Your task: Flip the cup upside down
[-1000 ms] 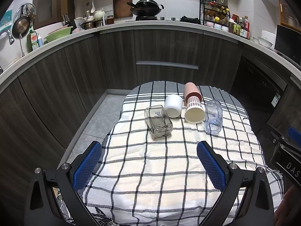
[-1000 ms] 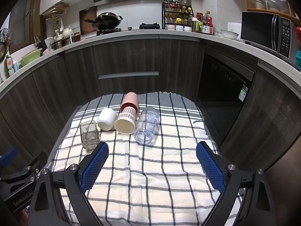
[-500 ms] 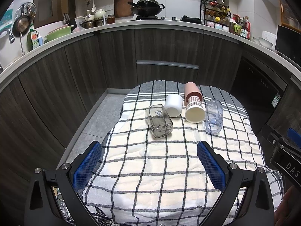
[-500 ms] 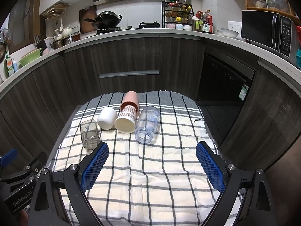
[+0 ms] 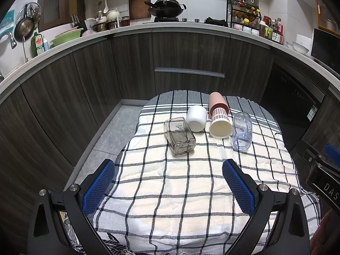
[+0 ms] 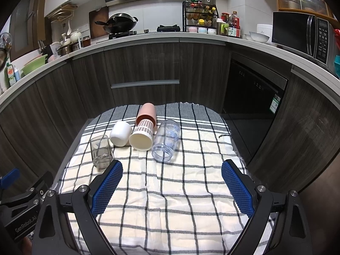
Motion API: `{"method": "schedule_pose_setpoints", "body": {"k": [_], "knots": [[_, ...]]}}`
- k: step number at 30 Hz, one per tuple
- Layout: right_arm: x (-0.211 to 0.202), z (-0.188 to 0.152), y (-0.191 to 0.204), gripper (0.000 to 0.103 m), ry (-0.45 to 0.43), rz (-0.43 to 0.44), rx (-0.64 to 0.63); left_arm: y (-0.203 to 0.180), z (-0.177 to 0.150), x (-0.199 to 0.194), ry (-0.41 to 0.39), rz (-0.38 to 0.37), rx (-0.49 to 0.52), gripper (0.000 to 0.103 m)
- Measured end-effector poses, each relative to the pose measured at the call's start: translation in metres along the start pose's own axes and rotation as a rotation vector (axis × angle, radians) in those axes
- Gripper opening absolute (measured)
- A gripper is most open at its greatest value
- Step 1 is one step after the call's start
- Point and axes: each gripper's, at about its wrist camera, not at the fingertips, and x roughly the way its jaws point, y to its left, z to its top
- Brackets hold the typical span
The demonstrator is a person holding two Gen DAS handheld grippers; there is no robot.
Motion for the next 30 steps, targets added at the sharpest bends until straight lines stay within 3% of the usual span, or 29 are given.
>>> {"method": "schedule_pose_setpoints", "body": {"k": [30], "knots": [[0.0003,-0.0001,-0.0002,0.094,0.000,0.000,0.000,-0.0022,-0.0018,0.0018,0.005,-0.001,-0.001,0.103]]}}
